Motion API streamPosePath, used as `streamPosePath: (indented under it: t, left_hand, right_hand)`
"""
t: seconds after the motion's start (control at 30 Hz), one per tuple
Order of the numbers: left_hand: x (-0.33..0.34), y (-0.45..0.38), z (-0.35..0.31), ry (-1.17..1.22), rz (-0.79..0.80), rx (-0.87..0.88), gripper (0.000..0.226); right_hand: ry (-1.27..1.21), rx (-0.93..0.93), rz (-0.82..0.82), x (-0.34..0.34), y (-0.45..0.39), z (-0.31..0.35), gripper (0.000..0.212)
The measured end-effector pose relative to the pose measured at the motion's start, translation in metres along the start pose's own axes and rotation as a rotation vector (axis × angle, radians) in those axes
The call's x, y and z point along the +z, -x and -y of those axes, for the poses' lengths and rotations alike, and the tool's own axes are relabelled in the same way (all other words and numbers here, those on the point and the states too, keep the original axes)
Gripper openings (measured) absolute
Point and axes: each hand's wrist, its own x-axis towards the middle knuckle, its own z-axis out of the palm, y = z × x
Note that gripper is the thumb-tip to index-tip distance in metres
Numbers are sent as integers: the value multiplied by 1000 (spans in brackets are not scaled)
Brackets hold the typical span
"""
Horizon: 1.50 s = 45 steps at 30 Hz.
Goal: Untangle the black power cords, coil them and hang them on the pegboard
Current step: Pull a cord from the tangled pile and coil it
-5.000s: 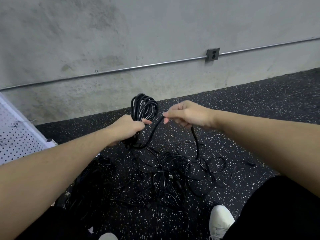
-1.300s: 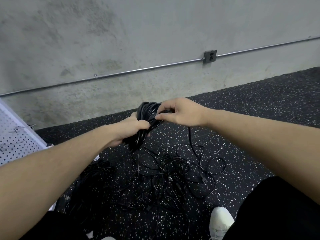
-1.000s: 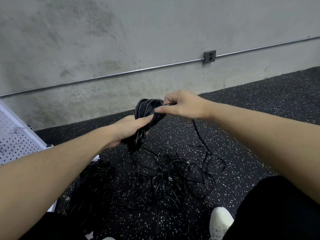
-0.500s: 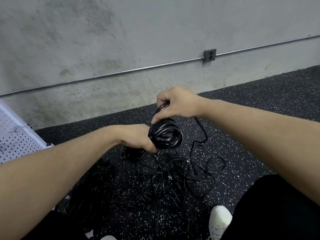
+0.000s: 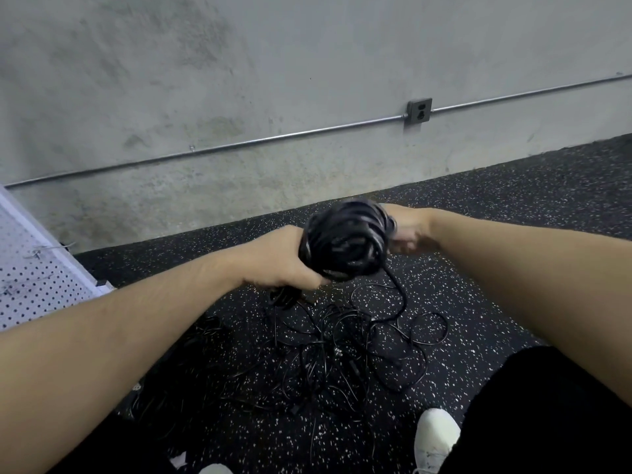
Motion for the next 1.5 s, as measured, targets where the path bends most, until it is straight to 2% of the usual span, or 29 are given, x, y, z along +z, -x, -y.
streamPosePath:
  t: [0.03, 0.1, 0.13, 0.23, 0.27, 0.3, 0.43, 0.53, 0.63, 0.73, 0.83, 0.97, 1.07, 1.17, 1.27, 1.33, 1.37, 1.43, 1.5]
  left_hand:
    - [-4, 1, -2, 41, -55, 8, 25]
    - [-11, 3, -1, 91, -187, -23, 39]
    - [-12, 3, 2, 129, -247, -72, 50]
    - [-8, 4, 14, 187, -349, -215, 105]
    - [-5, 3, 18, 178, -363, -237, 116]
    - [-4, 2, 20, 159, -385, -239, 116]
    - [-8, -2, 15, 122, -555, -262, 83]
    - [-14, -5, 24, 112, -594, -344, 75]
    - [-18, 1, 42, -49, -558, -444, 67]
    - [-20, 4, 56, -228, -507, -480, 60]
    - [-19, 3, 53, -420, -427, -460, 61]
    - [-7, 6, 33, -587, -210, -319, 50]
    - [1, 6, 32, -517, -135, -227, 45]
    - [-2, 6, 38, -306, -186, -71, 49]
    - [-6, 8, 33, -173, -202, 42, 58]
    - [-4, 9, 29, -240, -176, 110, 58]
    - [-2, 10, 29, -253, -183, 131, 59]
    - [0, 10, 27, -115, -229, 156, 56]
    - [3, 9, 26, 61, -271, 161, 44]
  right_hand:
    - [35, 1, 29, -3, 5, -1, 26]
    - [76, -93, 86, -6, 6, -7, 34]
    - [138, -117, 73, -4, 5, -10, 38]
    - [432, -133, -3, 6, -4, -16, 28]
    - [532, -145, -17, 11, -6, -15, 30]
    - [608, -168, -35, 16, -8, -13, 33]
    - [763, -272, -69, 26, -8, -1, 39]
    - [847, -321, -11, 29, 0, 7, 31]
    - [916, -411, -1, 39, 5, 21, 25]
    - [954, -555, -116, 46, 2, 30, 30]
    - [884, -617, -200, 43, 0, 35, 28]
    - [638, -587, -294, 35, -5, 34, 31]
    - [446, -544, -296, 31, -12, 33, 53]
    - [304, -513, -310, 22, -18, 28, 62]
    - [228, -472, -268, 15, -20, 18, 45]
    - [228, -438, -234, 14, -22, 15, 32]
    - [217, -413, -229, 13, -23, 12, 32]
    - [200, -338, -205, 8, -23, 3, 33]
    - [274, -292, -186, 2, -22, -8, 16]
